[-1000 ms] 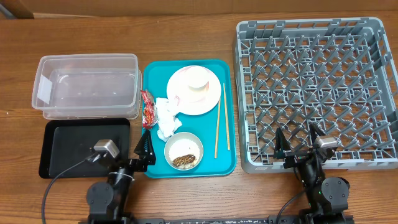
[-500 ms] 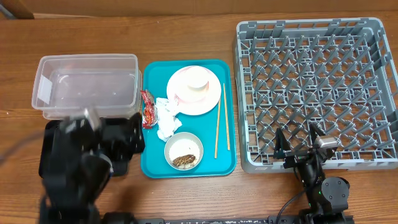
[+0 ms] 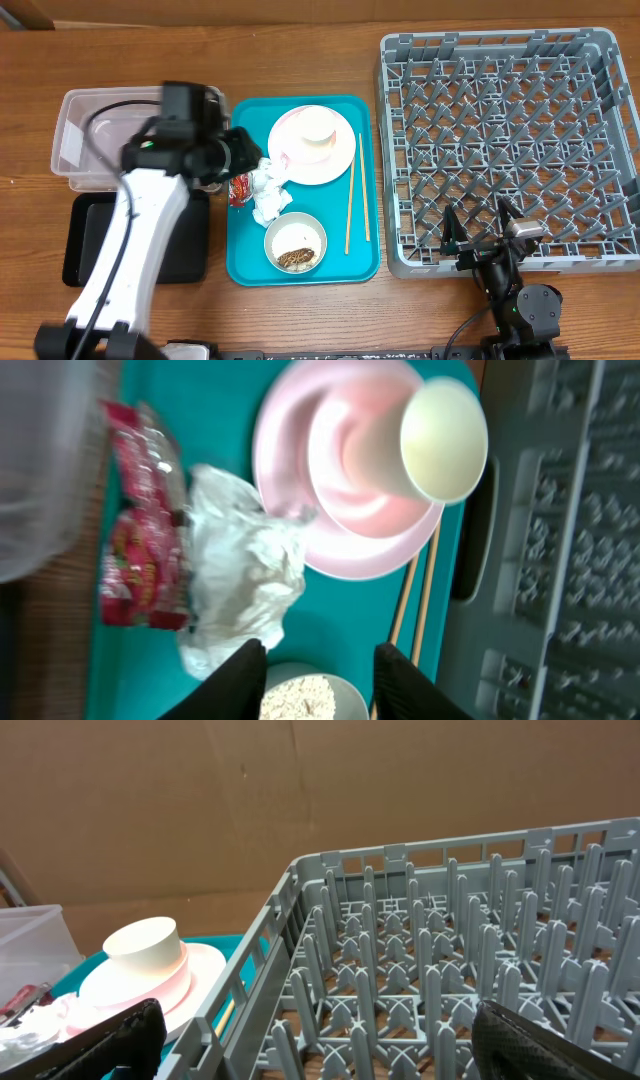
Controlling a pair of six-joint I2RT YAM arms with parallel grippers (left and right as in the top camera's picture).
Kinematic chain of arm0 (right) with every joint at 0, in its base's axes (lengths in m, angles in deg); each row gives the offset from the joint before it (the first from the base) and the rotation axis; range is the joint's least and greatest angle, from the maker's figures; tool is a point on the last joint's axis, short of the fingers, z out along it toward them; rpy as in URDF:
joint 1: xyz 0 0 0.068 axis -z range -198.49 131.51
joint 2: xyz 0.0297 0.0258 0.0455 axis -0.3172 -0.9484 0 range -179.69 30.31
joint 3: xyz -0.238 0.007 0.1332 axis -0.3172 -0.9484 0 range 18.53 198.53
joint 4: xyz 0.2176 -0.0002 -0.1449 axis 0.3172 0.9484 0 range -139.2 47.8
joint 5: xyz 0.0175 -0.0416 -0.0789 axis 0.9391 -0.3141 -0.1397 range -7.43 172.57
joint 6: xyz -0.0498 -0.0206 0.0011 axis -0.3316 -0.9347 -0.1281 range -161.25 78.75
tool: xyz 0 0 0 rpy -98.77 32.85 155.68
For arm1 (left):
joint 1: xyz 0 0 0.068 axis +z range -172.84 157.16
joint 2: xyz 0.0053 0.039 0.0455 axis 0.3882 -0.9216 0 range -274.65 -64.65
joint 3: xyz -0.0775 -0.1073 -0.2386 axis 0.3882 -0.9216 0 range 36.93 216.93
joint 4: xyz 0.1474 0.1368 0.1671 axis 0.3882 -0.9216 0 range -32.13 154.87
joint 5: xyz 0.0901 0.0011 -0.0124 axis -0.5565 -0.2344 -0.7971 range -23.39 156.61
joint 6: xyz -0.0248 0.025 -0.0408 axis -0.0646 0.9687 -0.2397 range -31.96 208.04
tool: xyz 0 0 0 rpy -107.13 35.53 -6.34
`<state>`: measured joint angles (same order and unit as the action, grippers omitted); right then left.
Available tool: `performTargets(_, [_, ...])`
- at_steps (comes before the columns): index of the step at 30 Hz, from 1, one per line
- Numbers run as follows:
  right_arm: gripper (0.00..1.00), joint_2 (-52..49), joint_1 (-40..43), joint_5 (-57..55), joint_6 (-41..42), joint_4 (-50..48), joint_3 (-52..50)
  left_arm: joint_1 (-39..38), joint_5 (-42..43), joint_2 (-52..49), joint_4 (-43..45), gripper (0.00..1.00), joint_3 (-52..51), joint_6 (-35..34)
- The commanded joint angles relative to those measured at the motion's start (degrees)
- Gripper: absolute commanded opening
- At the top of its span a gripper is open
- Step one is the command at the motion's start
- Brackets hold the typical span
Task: Sort waste into correct bins and load items into the dishwasher
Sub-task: 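Move the left gripper over the white tissue on the teal tray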
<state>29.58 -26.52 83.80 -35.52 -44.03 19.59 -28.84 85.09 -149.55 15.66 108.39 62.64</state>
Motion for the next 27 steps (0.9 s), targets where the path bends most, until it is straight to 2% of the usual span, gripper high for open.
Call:
performTargets(1, [1.00,0.44,-0.37,-0.33,-0.37,-0.35,-0.59,-5.99,-3.02,-2.01,0.22,0.35,0.98,1.20])
performTargets(3, [1.00,0.44,-0.37,-0.33,-0.37,-0.35,-0.59,-12.63,-15.21,-1.86,0.50,0.40,1.01,0.94])
performTargets(7, [1.00,0.44,-0.37,-0.33,-0.37,-0.35,-0.59,-17.75,-22.34,-1.88,0.66,0.46,1.01,0.96])
performTargets(15, [1.00,0.44,-0.37,-0.33,-0.39,-0.35,-0.59,-18.62,-23.37,-1.88,0.42,0.48,1.01,0.50])
performTargets(17, [1.00,0.44,-0.37,-0.33,-0.37,-0.35,-0.59,-18.64,-23.43,-1.92,0.70,0.61,1.01,0.52])
performTargets(20, [1.00,0.44,-0.37,-0.33,-0.37,-0.35,-0.59,-18.43,-23.58,-1.99,1.73,0.60,1.01,0.55])
performTargets(24, [1.00,0.44,-0.37,-0.33,-0.37,-0.35,-0.59,-18.34,-24.59,-1.99,2.47,0.50,1.01,0.52])
performTargets(27, [1.00,0.44,-0.37,-0.33,-0.37,-0.35,-0.59,-18.34,-30.32,-1.99,2.80,0.50,1.01,0.52])
